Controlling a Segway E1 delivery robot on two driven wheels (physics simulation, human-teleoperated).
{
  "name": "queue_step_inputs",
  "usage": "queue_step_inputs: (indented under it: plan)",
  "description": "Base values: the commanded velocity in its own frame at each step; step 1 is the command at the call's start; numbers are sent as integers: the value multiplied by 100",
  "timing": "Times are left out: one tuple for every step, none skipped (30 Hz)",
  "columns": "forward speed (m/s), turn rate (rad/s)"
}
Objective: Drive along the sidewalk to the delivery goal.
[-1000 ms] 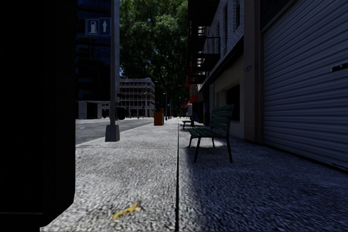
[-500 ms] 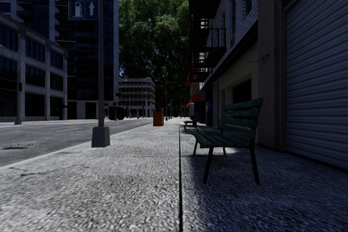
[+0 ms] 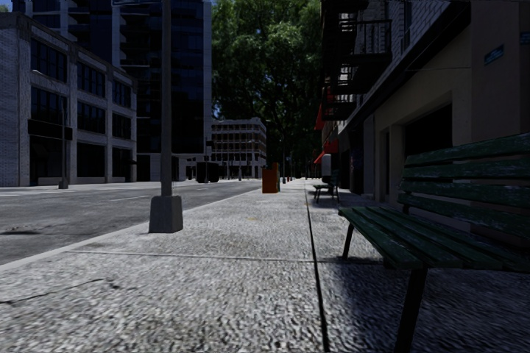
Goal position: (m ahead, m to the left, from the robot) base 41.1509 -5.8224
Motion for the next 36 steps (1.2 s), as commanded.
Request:
queue_step_inputs:
  plan:
    - [193,36]
    - [193,32]
    - [193,25]
    - [193,25]
    - [193,21]
    - [193,0]
    - [193,0]
    - [193,0]
    - [193,0]
    - [193,0]
    - [193,0]
    - [193,0]
    - [193,0]
    - [193,0]
    - [193,0]
    - [193,0]
    - [193,0]
    - [193,0]
    - [193,0]
    - [193,0]
    - [193,0]
    - [193,0]
    - [192,0]
    - [192,0]
    - [192,0]
    - [192,0]
    - [192,0]
    - [192,0]
    - [192,0]
    - [192,0]
    - [192,0]
    - [192,0]
    - [192,0]
    - [192,0]
    - [192,0]
    - [192,0]
